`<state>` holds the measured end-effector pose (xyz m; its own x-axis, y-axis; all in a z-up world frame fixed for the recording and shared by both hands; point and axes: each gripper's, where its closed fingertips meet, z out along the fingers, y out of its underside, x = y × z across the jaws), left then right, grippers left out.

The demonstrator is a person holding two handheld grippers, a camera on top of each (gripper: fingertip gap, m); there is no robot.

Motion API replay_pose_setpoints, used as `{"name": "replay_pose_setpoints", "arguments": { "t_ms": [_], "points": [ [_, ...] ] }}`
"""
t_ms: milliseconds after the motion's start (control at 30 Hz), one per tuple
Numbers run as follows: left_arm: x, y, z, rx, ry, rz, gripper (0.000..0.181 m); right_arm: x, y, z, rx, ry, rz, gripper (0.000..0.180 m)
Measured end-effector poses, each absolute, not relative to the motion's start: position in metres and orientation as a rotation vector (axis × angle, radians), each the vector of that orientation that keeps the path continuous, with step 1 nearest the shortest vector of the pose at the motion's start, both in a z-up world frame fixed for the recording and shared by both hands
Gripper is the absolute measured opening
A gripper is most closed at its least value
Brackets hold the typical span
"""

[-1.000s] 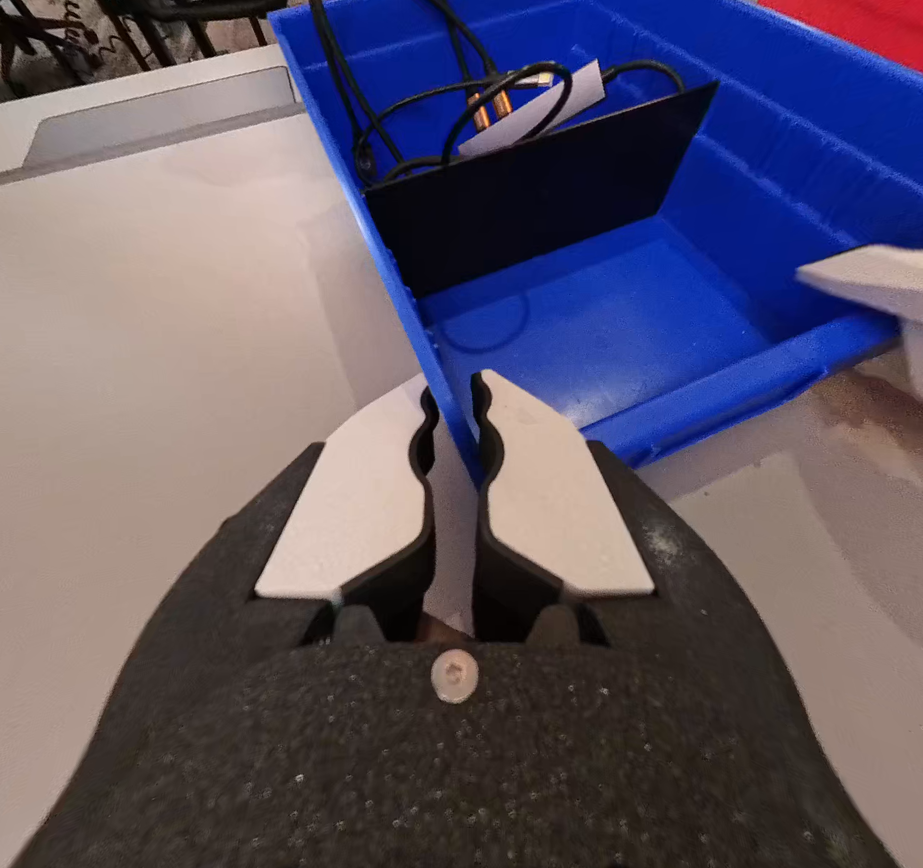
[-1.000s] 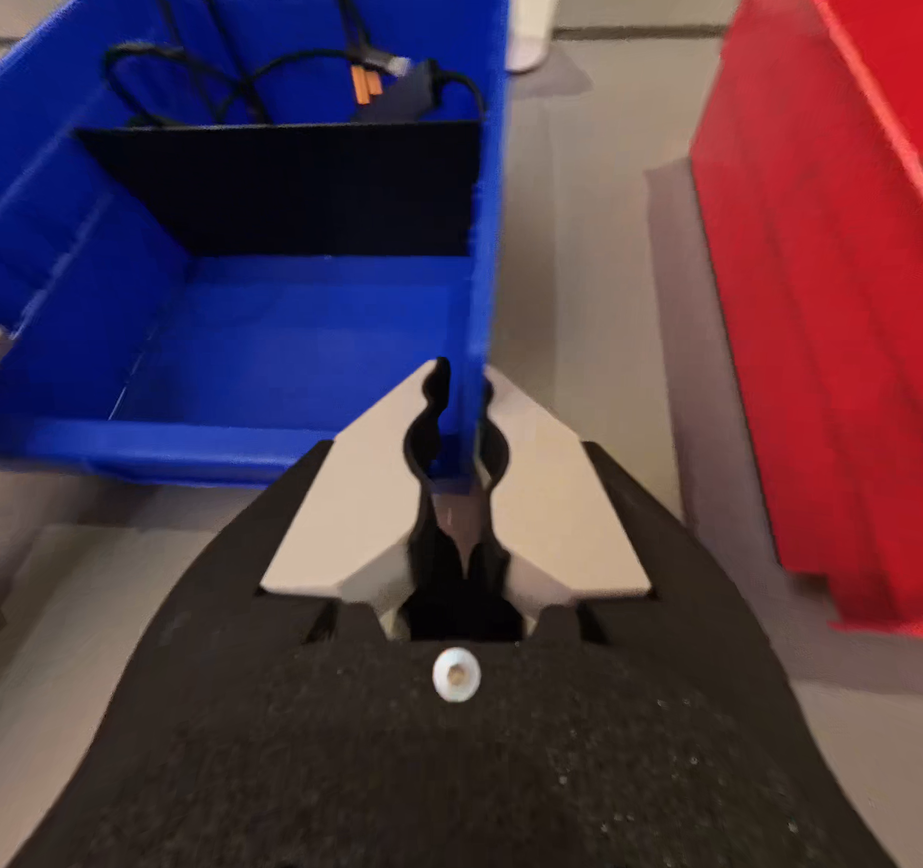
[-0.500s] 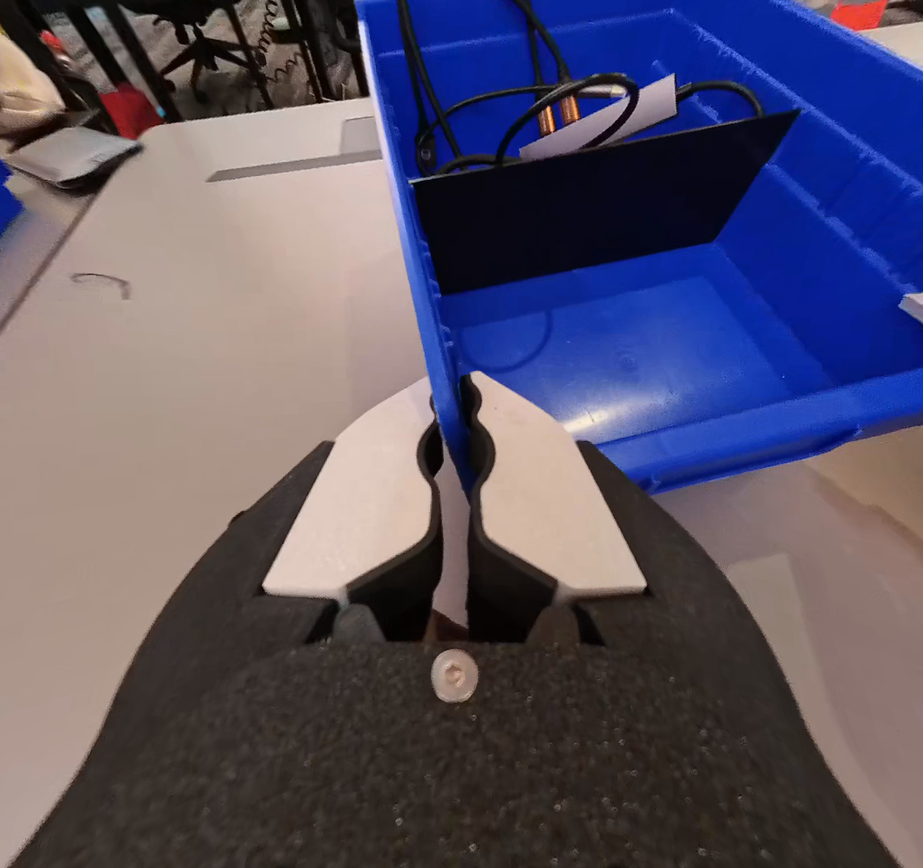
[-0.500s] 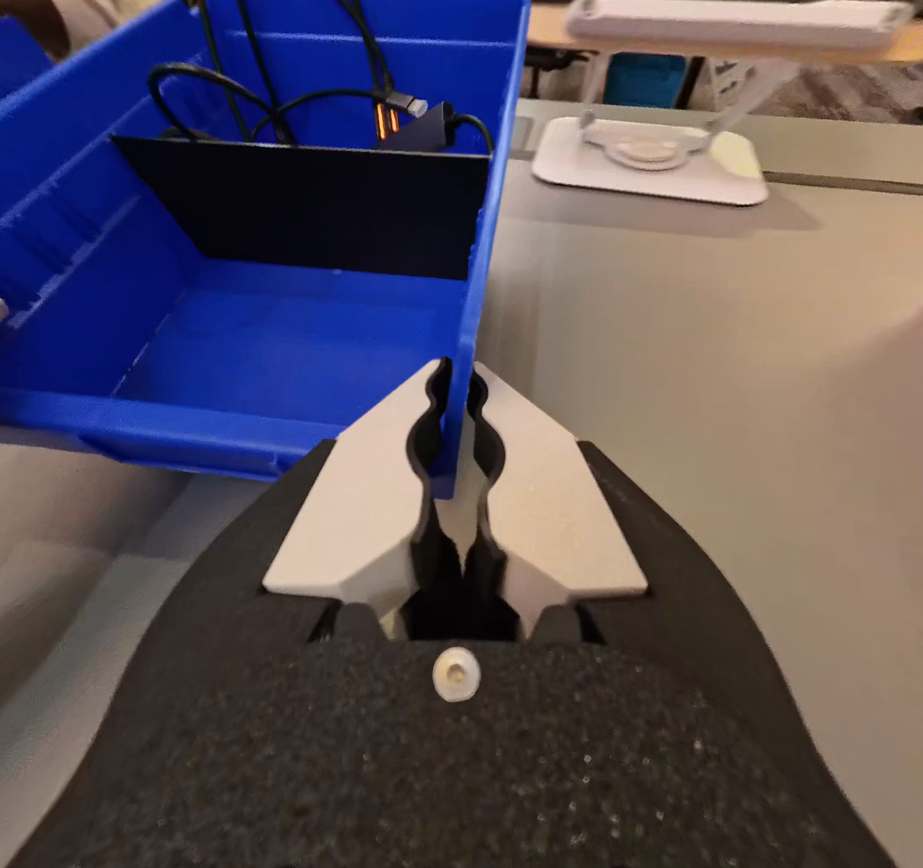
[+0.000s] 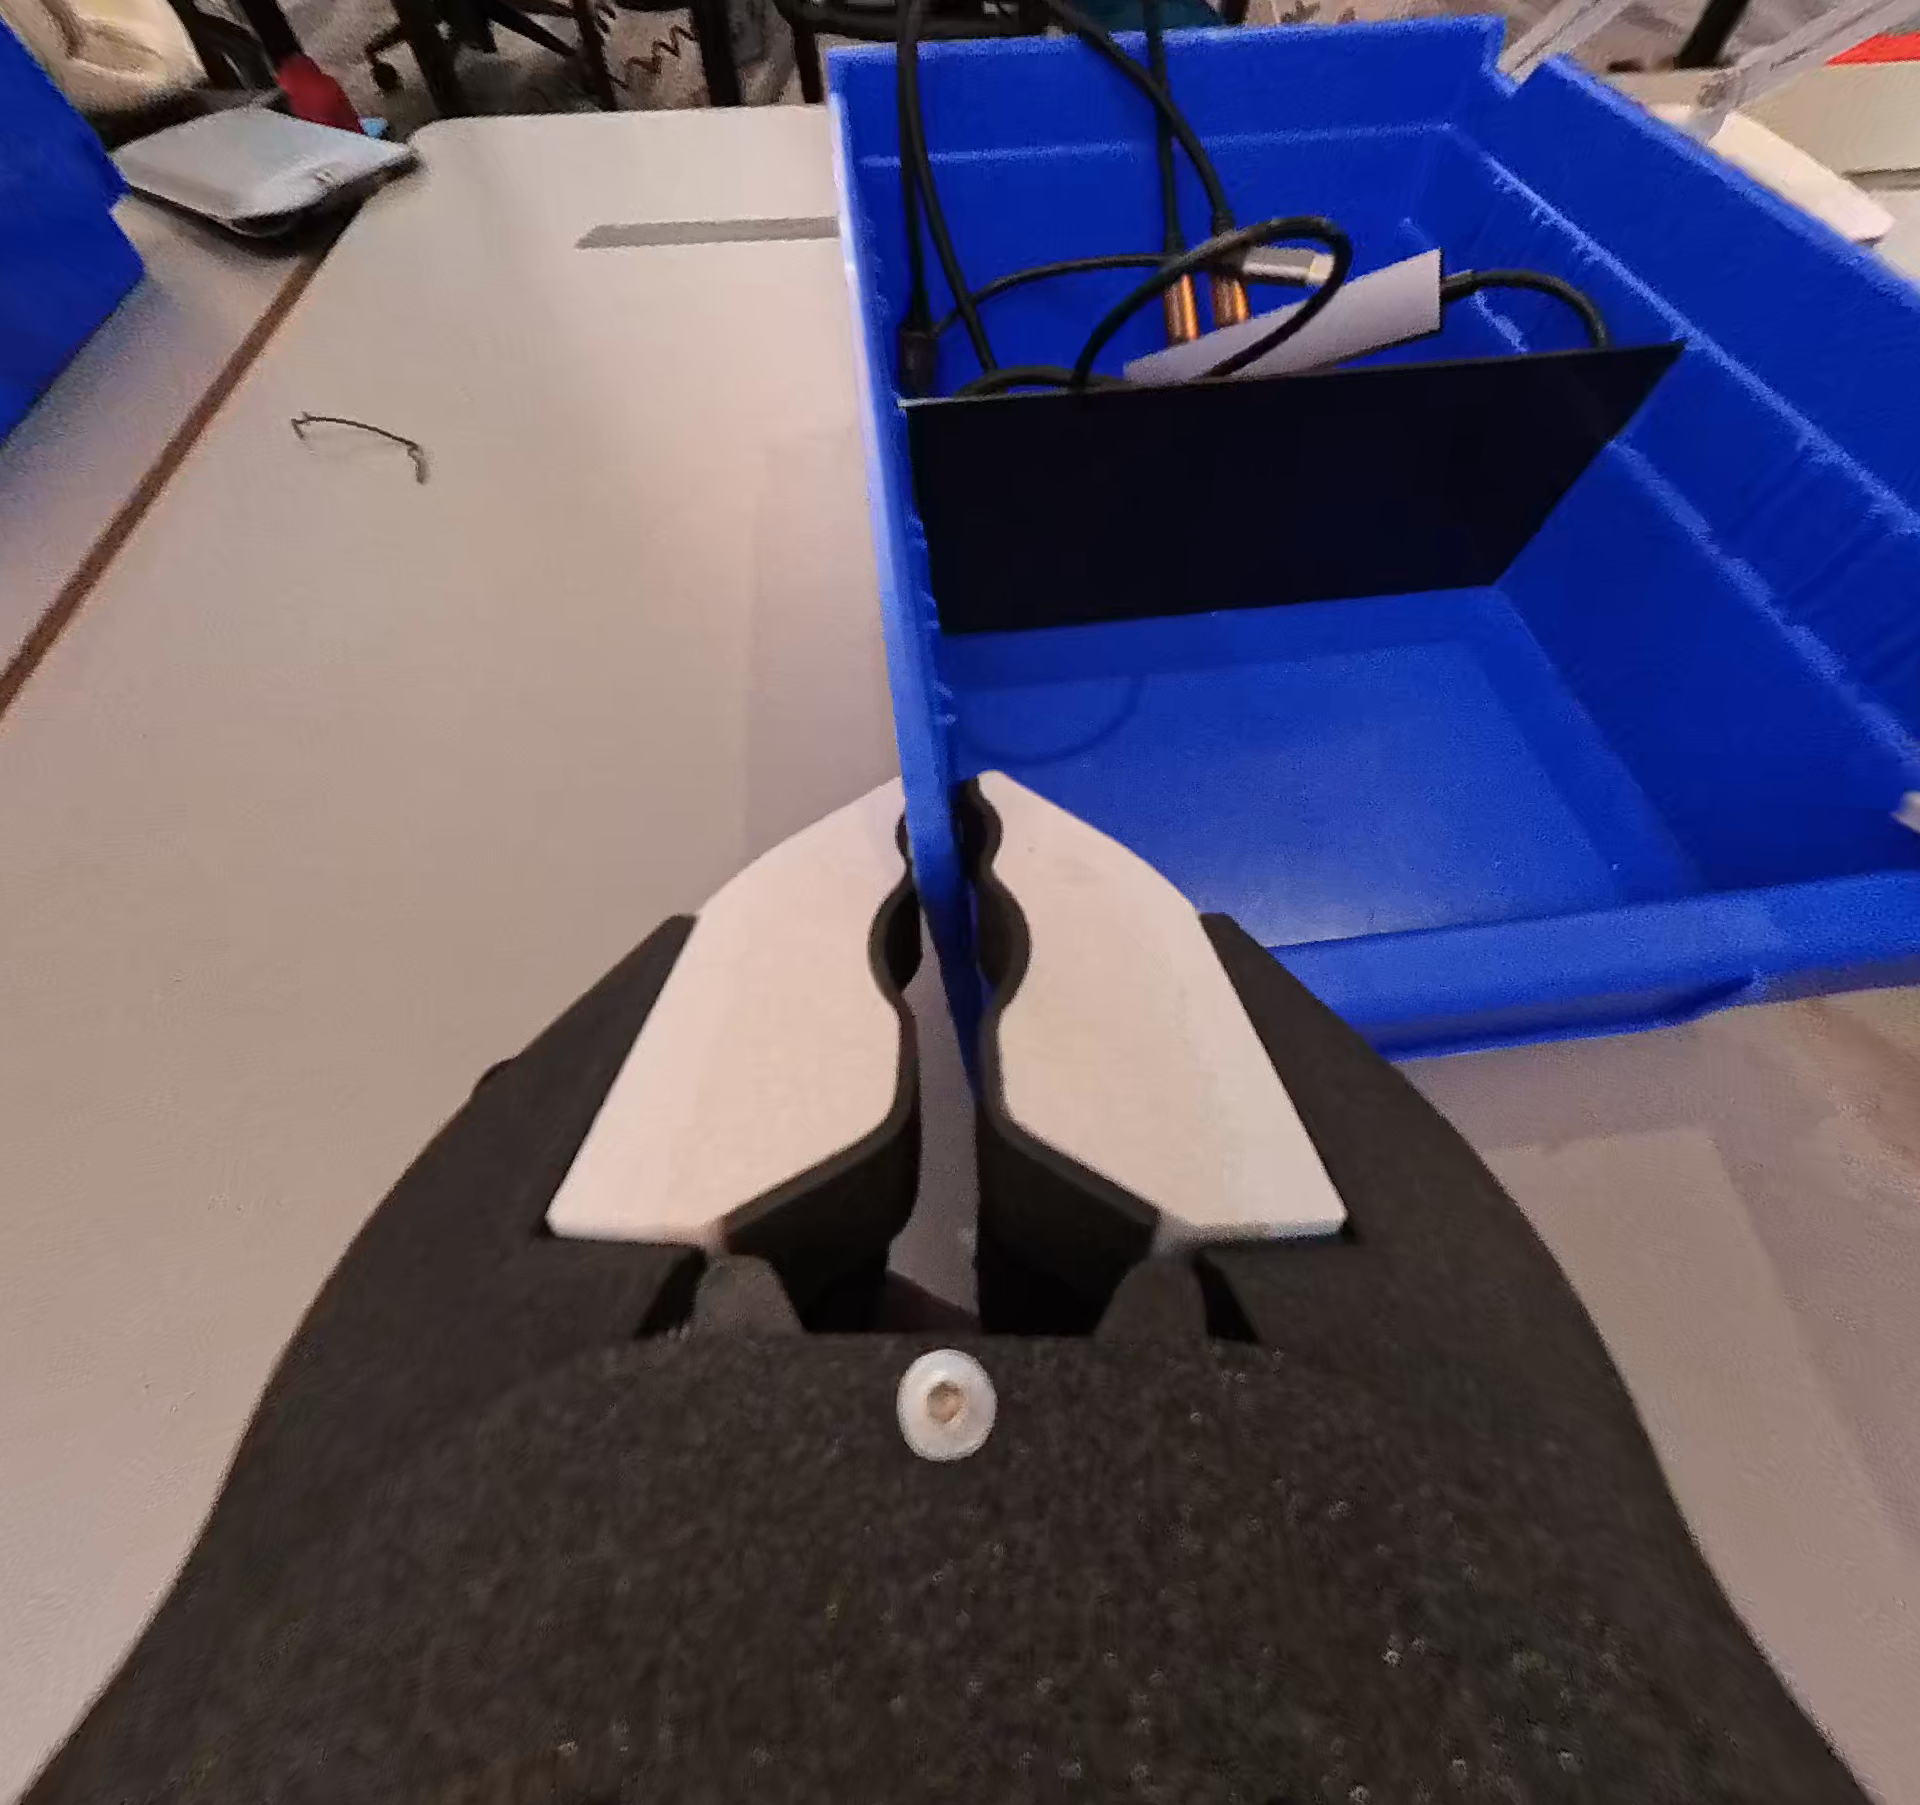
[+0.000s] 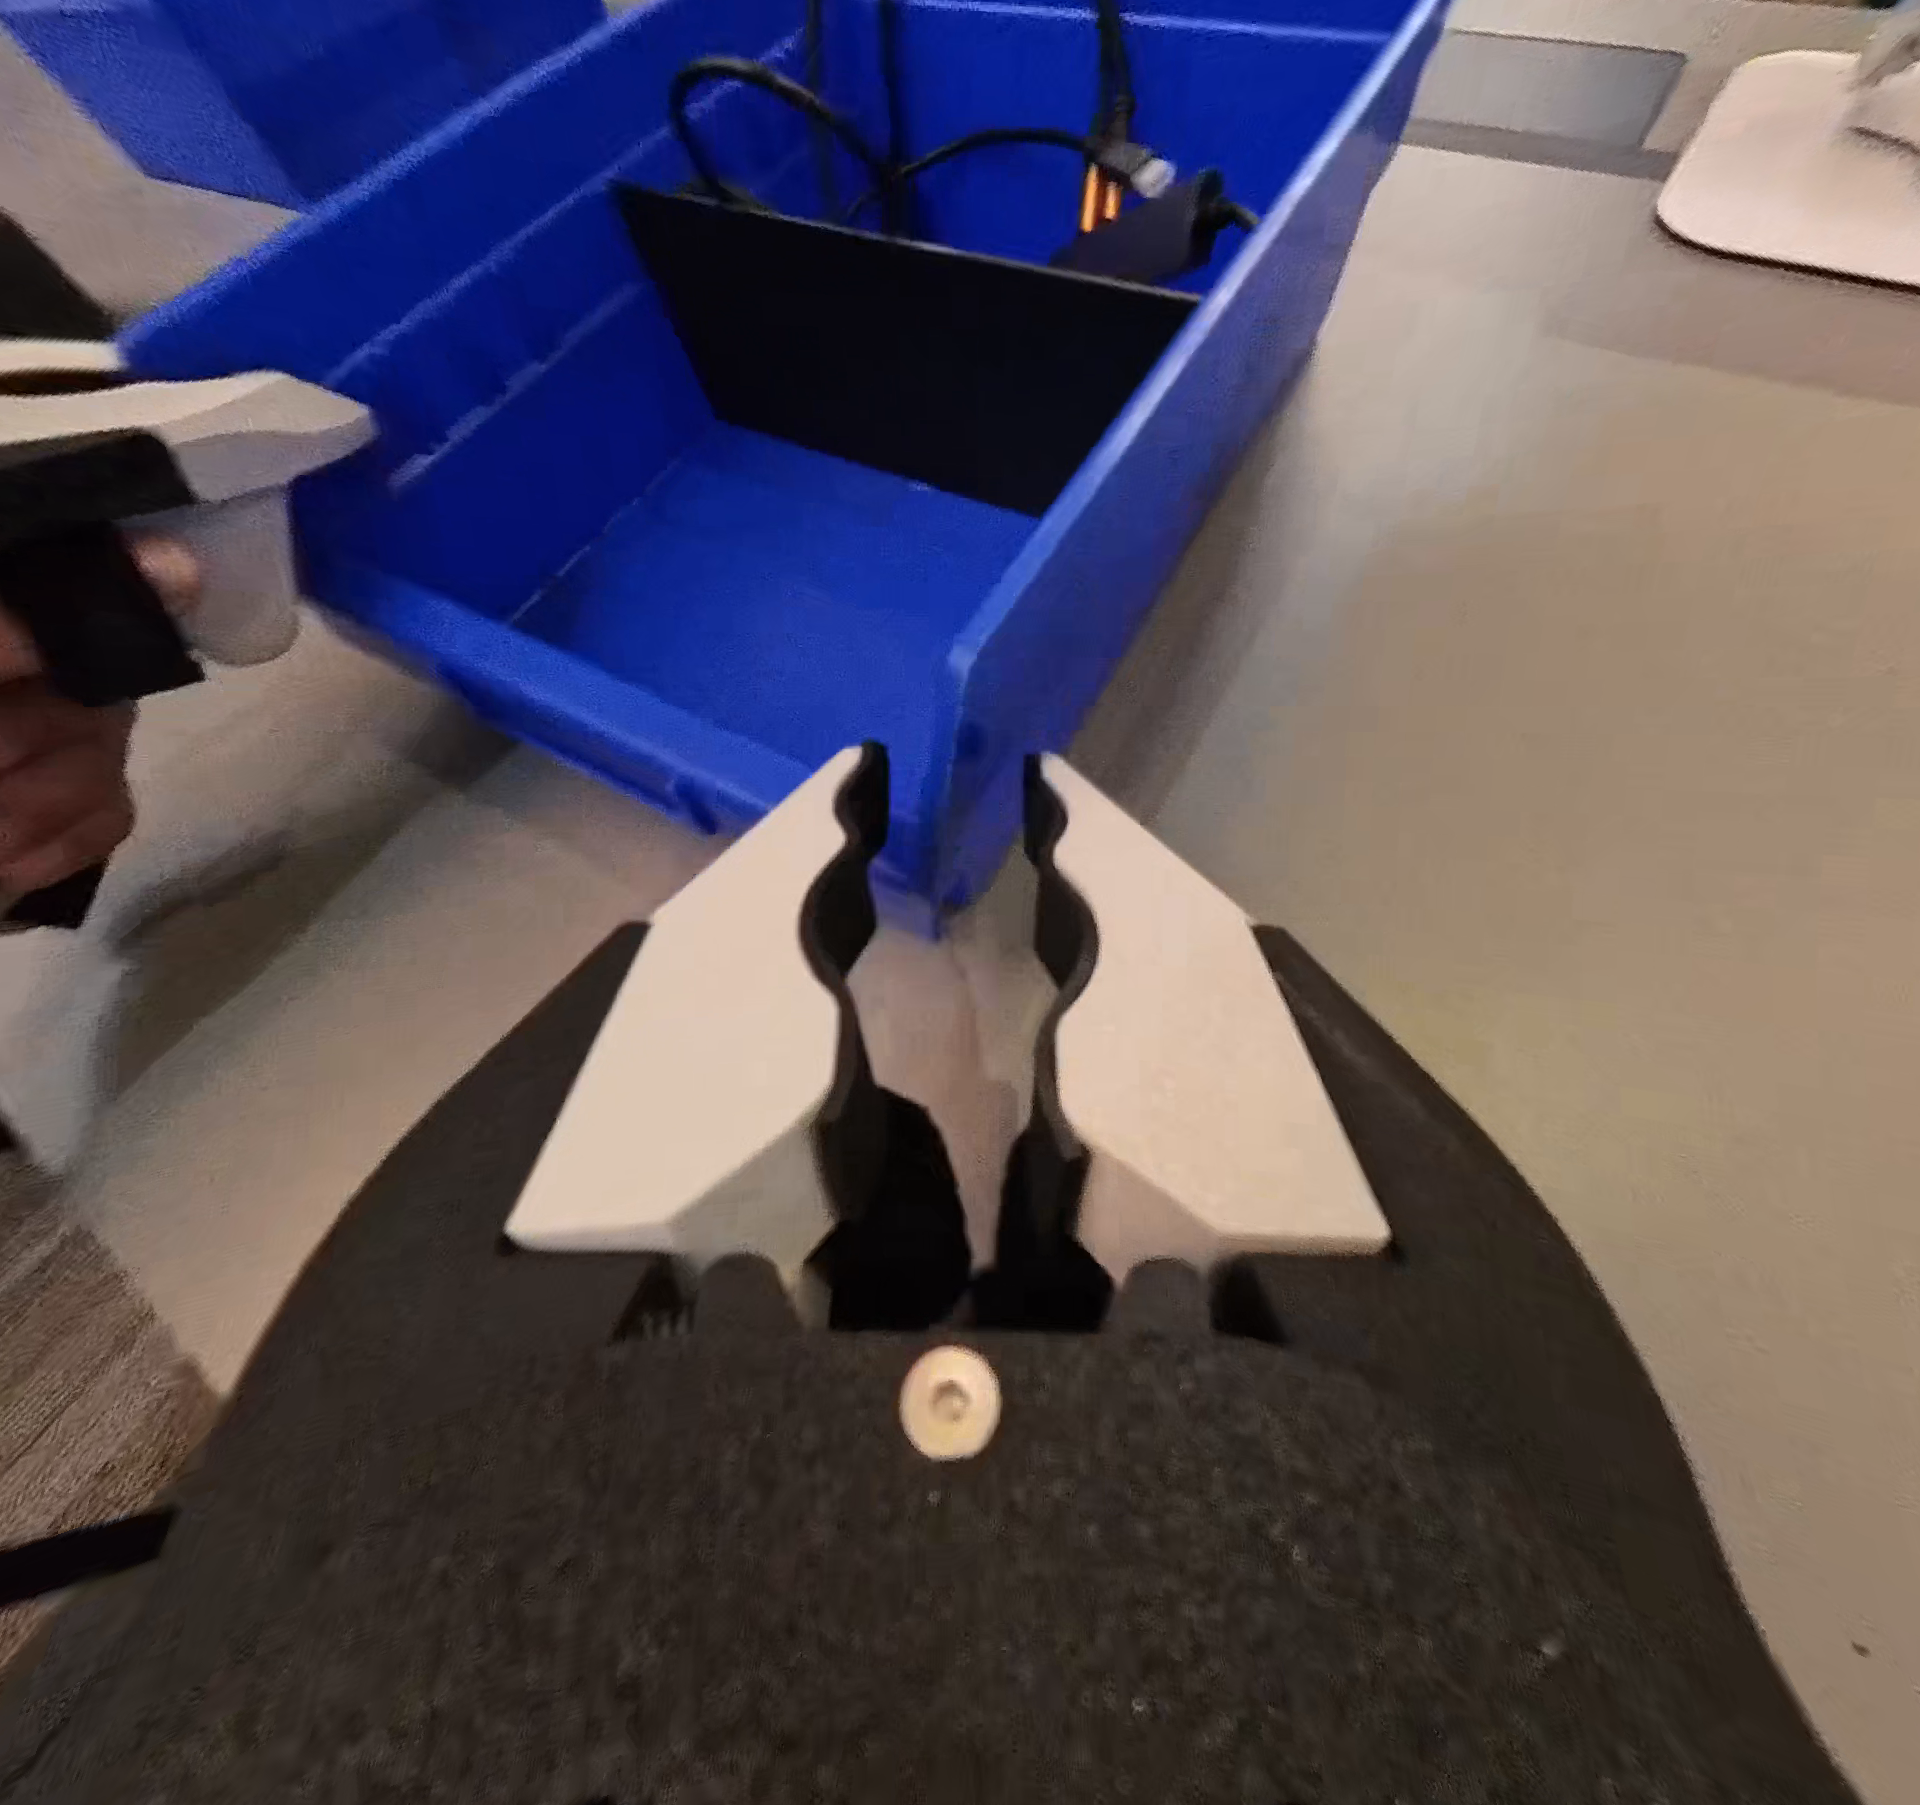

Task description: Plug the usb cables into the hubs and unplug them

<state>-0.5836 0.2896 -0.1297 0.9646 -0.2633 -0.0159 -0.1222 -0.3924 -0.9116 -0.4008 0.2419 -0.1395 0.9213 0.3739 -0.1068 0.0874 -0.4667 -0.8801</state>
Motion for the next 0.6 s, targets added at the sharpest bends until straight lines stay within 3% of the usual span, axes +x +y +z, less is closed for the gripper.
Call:
{"name": "replay_pose_setpoints", "arguments": {
  "t_ms": [100,200,367,500,600],
  "points": [
    [-0.587,0.283,-0.110,-1.924,0.183,-0.181,0.025,-0.368,0.218,-0.121,-1.967,-0.379,0.379,0.035],
    [-0.587,0.273,-0.080,-1.800,0.074,-0.265,0.028,-0.315,0.190,-0.108,-1.901,-0.416,0.371,0.041],
    [-0.567,0.253,-0.058,-1.710,-0.006,-0.319,0.028,-0.188,0.158,-0.084,-1.808,-0.409,0.187,0.040],
    [-0.494,0.214,-0.097,-1.908,0.103,-0.425,0.026,-0.060,0.122,-0.091,-1.741,-0.306,-0.075,0.037],
    [-0.460,0.197,-0.106,-1.904,0.215,-0.350,0.012,0.019,0.103,-0.104,-1.769,-0.187,-0.176,0.029]
  ]
}}
